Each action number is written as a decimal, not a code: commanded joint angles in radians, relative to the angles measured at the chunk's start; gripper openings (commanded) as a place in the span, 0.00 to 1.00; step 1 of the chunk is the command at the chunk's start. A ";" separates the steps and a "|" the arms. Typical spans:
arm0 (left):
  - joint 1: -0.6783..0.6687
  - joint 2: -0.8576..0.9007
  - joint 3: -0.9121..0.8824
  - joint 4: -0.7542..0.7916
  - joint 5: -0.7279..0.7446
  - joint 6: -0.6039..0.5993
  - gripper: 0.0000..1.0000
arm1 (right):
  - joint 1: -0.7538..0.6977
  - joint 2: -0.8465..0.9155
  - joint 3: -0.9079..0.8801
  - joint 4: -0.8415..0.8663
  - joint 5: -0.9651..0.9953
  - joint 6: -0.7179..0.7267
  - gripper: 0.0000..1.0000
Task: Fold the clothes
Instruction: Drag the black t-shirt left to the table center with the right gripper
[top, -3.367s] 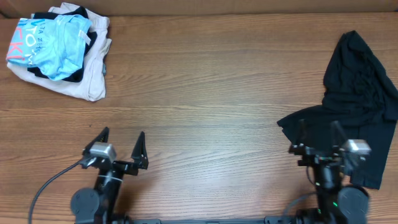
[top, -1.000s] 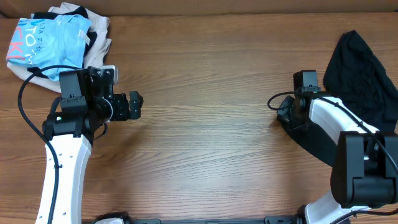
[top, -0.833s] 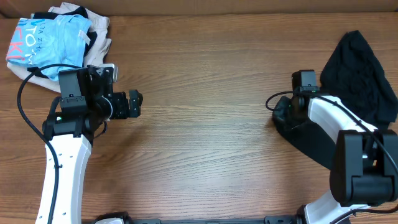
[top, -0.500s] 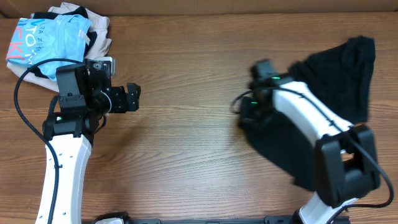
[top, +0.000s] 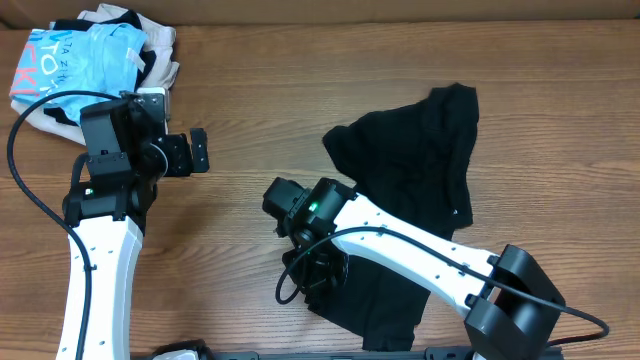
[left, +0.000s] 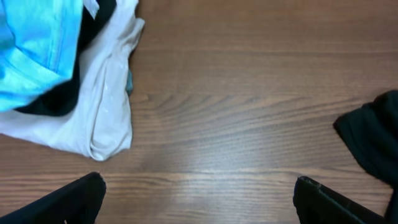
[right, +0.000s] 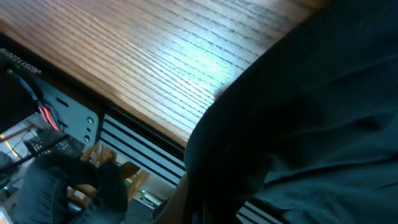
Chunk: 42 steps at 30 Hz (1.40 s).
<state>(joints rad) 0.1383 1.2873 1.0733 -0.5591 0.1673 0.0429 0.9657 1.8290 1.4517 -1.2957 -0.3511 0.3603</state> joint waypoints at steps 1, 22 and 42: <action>-0.003 0.013 0.017 0.016 0.018 0.033 1.00 | -0.045 -0.118 0.015 0.007 0.015 0.061 0.16; -0.513 0.455 0.019 0.437 -0.026 -0.026 0.99 | -0.777 -0.616 0.022 0.040 0.213 0.078 0.91; -0.634 0.914 0.447 0.253 -0.321 -0.073 0.92 | -0.789 -0.613 0.021 0.009 0.236 0.079 0.91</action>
<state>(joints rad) -0.4999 2.1689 1.4796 -0.2794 -0.0486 -0.0200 0.1783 1.2186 1.4532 -1.2873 -0.1394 0.4400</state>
